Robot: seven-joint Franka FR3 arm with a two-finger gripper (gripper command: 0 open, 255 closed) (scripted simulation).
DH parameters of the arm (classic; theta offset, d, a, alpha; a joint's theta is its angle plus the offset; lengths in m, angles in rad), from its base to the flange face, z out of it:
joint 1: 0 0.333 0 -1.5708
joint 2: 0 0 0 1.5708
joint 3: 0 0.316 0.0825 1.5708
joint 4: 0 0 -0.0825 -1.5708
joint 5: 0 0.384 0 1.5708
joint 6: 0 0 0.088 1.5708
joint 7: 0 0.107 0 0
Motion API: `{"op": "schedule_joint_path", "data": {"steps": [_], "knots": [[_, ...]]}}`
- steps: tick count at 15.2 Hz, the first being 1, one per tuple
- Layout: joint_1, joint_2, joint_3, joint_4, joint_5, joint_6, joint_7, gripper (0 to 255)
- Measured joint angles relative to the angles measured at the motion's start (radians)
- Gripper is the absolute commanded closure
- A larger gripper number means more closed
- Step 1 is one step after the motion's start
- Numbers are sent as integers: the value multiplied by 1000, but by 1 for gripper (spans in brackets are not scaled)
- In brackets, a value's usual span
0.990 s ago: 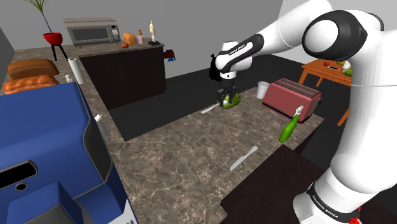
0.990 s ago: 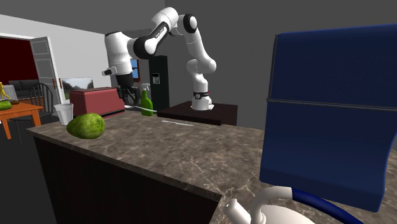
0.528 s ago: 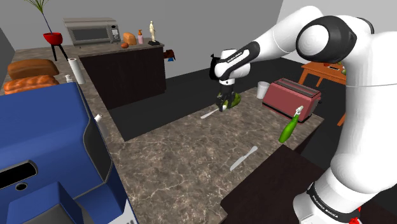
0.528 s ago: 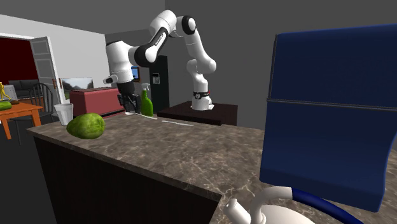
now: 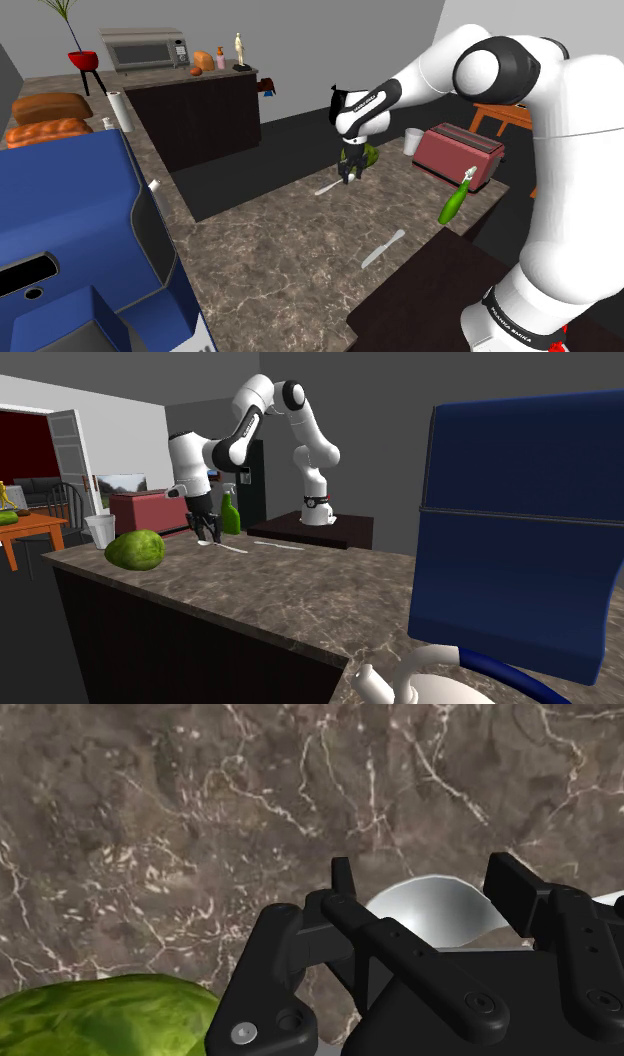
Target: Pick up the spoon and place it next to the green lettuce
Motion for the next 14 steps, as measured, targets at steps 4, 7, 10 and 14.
{"op": "schedule_joint_path", "data": {"steps": [4, 7, 10, 14], "knots": [[1, 43, -1, 9, -1, 34, 1, 255], [1, 67, -1, 6, -1, 62, 0, 255], [2, 105, -1, 18, -2, 87, 1, 255], [2, 114, -1, 17, -2, 97, 1, 255]]}}
